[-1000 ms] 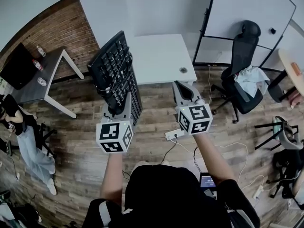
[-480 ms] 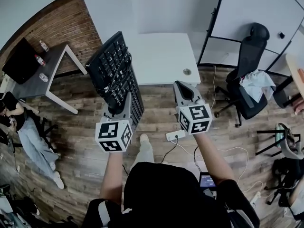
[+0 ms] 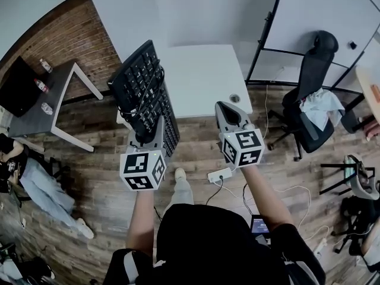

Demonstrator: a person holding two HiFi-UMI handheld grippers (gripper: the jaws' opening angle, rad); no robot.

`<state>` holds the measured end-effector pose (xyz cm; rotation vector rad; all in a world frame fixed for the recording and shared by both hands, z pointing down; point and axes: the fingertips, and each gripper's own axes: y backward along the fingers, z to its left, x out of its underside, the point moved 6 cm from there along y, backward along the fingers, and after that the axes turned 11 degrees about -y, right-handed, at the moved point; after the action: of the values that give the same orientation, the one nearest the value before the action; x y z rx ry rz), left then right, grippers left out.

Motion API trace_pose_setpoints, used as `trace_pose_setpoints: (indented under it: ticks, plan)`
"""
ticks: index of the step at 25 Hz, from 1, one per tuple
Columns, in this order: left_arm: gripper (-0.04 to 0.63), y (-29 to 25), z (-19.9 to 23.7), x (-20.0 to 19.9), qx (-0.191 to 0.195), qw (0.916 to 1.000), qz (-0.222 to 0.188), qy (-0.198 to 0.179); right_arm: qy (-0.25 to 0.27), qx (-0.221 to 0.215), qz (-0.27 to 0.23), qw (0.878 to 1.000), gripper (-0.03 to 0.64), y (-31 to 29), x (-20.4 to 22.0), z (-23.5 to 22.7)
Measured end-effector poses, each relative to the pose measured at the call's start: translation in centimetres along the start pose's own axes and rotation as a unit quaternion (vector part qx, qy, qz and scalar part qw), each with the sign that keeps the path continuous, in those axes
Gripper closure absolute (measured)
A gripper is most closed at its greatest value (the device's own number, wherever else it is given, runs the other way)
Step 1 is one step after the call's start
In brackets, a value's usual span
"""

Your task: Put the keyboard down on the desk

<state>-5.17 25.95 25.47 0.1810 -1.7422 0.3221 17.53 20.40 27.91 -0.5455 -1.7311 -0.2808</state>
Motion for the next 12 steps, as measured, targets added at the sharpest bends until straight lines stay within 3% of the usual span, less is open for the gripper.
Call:
trace_pose_setpoints:
  ticks: [4, 12]
  plan:
    - [0.511, -4.4, 4.7, -0.6, 0.008, 1.0, 0.003, 0.004, -0.01, 0.01, 0.006, 1.0, 0.575, -5.9, -1.4, 0.0]
    - [0.511, -7.8, 8.2, 0.3, 0.021, 0.9998, -0.004, 0.0, -0.005, 0.017, -0.001, 1.0, 0.575, -10.9, -1.6, 0.5]
